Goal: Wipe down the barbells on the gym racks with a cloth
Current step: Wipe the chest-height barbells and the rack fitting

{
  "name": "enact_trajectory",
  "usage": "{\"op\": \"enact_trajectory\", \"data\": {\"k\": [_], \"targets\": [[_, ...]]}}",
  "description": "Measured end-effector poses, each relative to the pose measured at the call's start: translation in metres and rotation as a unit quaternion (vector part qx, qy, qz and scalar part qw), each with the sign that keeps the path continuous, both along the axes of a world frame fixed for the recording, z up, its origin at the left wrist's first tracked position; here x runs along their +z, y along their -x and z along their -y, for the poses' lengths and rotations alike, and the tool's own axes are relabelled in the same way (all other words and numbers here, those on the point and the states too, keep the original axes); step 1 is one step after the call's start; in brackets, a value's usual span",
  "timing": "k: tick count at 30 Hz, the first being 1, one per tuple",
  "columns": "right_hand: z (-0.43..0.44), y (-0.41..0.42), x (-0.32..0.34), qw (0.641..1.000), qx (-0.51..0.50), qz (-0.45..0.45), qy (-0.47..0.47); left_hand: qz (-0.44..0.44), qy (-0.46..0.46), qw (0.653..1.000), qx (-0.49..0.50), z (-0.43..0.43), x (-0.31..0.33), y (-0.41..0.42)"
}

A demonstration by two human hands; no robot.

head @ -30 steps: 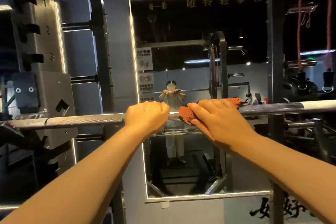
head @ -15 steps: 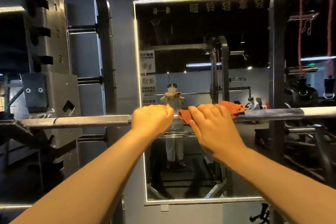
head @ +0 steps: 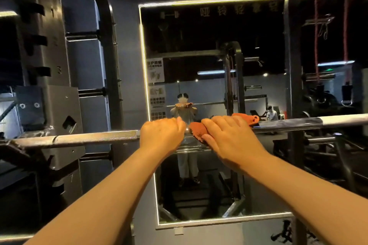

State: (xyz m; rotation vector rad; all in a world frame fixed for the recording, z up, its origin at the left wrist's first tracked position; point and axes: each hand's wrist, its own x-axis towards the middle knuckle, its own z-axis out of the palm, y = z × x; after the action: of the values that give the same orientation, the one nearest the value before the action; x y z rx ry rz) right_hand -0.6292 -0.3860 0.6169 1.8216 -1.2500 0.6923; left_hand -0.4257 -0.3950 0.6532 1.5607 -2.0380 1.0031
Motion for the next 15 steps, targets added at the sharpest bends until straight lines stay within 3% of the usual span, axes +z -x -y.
{"op": "enact_trajectory", "data": {"k": [3, 6, 10, 12, 15], "targets": [[-0.006, 0.034, 0.022, 0.997, -0.027, -0.006, -0.066, 0.017, -0.002, 1.000, -0.008, 0.002, 0.001, -0.002], [-0.017, 0.053, 0.034, 0.989, -0.116, -0.038, -0.083, 0.016, -0.012, 1.000, -0.006, 0.002, 0.002, 0.000], [-0.019, 0.030, 0.045, 0.969, -0.198, 0.065, -0.133, 0.001, -0.014, 1.000, 0.005, 0.002, 0.003, 0.003], [-0.014, 0.007, 0.045, 0.968, -0.172, 0.095, -0.156, 0.026, -0.005, 1.000, 0.006, 0.002, 0.001, 0.003], [-0.013, -0.012, 0.023, 0.990, -0.072, 0.099, -0.070, 0.017, -0.007, 1.000, 0.008, 0.003, 0.001, 0.002]]}}
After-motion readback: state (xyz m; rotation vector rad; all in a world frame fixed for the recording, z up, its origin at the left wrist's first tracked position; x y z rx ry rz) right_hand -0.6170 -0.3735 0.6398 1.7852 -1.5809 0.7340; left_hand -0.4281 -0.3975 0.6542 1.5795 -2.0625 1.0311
